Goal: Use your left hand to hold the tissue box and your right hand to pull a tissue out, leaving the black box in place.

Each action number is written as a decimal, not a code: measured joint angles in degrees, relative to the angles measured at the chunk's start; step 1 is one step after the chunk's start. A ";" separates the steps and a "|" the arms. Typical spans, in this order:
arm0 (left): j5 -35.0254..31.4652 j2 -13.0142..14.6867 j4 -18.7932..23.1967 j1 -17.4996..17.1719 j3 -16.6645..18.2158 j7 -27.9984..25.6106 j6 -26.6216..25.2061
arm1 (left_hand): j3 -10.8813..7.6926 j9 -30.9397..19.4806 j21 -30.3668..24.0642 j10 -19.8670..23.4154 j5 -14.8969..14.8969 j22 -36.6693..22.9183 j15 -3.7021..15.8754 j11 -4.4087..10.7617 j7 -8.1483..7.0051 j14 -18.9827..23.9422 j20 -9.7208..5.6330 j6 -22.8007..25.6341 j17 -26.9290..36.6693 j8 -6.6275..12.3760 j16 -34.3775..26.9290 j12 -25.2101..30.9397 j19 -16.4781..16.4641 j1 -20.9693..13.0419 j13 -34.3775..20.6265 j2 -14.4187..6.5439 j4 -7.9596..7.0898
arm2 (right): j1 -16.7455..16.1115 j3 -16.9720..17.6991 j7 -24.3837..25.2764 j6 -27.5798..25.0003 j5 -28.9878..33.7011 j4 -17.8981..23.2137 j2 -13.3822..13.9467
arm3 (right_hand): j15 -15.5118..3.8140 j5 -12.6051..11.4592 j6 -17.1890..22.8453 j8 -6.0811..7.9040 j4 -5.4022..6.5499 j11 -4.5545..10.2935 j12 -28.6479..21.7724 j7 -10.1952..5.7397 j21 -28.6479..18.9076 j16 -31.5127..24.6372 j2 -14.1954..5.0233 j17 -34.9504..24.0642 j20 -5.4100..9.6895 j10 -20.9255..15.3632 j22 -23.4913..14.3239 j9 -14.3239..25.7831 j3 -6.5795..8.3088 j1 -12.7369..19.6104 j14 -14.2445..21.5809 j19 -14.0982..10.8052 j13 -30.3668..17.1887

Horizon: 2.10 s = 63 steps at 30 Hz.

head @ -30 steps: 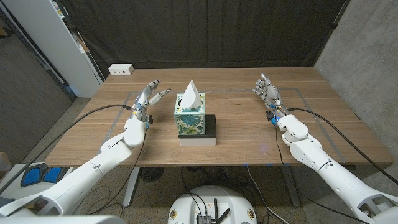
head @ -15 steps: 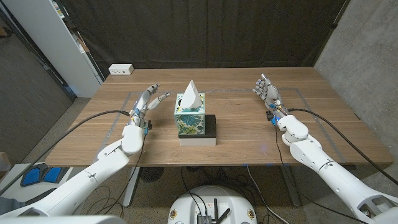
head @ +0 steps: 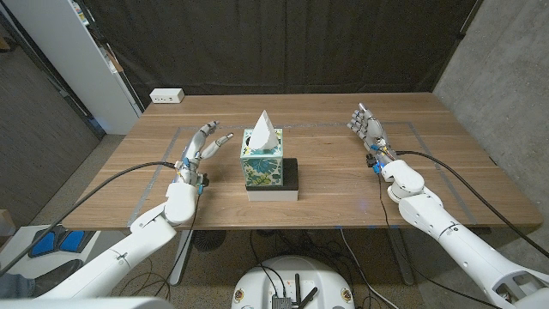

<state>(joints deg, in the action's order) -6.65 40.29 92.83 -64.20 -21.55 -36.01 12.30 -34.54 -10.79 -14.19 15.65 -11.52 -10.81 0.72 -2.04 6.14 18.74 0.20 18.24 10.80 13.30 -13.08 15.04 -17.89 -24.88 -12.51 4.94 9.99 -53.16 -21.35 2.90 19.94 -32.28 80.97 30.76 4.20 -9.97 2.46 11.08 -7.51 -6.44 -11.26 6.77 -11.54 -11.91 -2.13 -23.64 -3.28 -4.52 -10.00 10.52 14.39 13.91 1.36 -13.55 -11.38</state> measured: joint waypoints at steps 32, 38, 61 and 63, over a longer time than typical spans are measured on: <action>0.81 1.58 6.53 -11.68 6.89 1.28 6.41 | 0.47 0.01 0.00 -0.01 0.00 0.02 0.32 0.00 -0.31 0.31 -0.09 0.30 -0.01 0.00 0.00 0.00 -0.52 0.00 -0.16 0.00 -0.34 | -2.21 -0.27 3.14 -0.27 1.74 2.50 -0.15 | 0.21 0.00 0.00 0.00 -0.34 0.00 0.00 0.00 0.00 0.00 0.00 0.27 0.42 0.00 0.00 0.00 -0.01 0.00 0.21 -0.42 0.00; 1.17 1.58 6.87 -13.80 8.31 1.80 8.11 | 0.71 0.01 0.00 -0.01 0.00 0.02 0.19 0.00 -0.29 0.44 -0.09 0.32 -0.01 0.00 0.00 0.00 -0.52 -0.30 -0.16 -0.31 -0.10 | -2.52 -0.43 3.93 -0.25 2.22 2.98 -0.34 | 0.21 0.00 0.00 0.00 -0.33 0.00 0.00 0.00 0.00 0.00 0.00 0.26 0.42 0.00 0.00 0.00 -0.01 0.00 0.21 -0.42 0.00; 2.34 1.50 6.30 -19.16 12.85 6.94 17.47 | 1.40 0.01 0.00 1.23 0.00 0.03 0.62 0.19 -0.40 1.44 0.12 1.64 -0.02 0.00 0.00 0.00 -1.55 -0.31 -0.15 -0.31 -0.33 | -4.12 -1.16 7.50 -0.59 4.35 5.37 -1.47 | 0.21 0.00 0.00 0.00 -0.33 0.00 0.00 0.00 0.00 -0.43 0.00 0.54 0.20 0.00 0.00 0.00 -0.01 0.00 0.20 -0.63 0.00; 2.42 1.60 6.12 -19.19 12.98 8.47 18.67 | 1.40 0.01 0.00 1.66 0.00 0.03 0.62 0.22 -0.40 1.44 0.12 1.64 -0.02 0.00 0.00 0.00 -1.55 -0.30 -0.15 -0.31 -0.33 | -4.28 -1.15 7.73 -0.73 4.55 6.01 -1.40 | 0.06 0.00 0.00 0.00 -0.33 0.00 0.00 0.00 0.00 -0.43 0.01 0.54 0.20 0.00 0.00 -0.01 -0.01 0.00 0.35 -0.63 0.00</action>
<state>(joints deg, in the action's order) -4.24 41.89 98.95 -83.39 -8.57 -27.54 30.98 -33.14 -10.79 -14.19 17.31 -11.52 -10.78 1.34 -1.81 5.74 20.17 0.32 19.88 10.78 13.30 -13.08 15.04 -19.45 -25.18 -12.65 4.63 9.66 -57.44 -22.50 10.63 19.21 -27.73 86.97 29.37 4.26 -9.97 2.45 11.08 -7.84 -6.44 -11.26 6.77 -11.54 -12.34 -2.13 -23.11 -3.08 -4.51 -9.99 10.51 14.38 13.91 1.71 -14.17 -11.38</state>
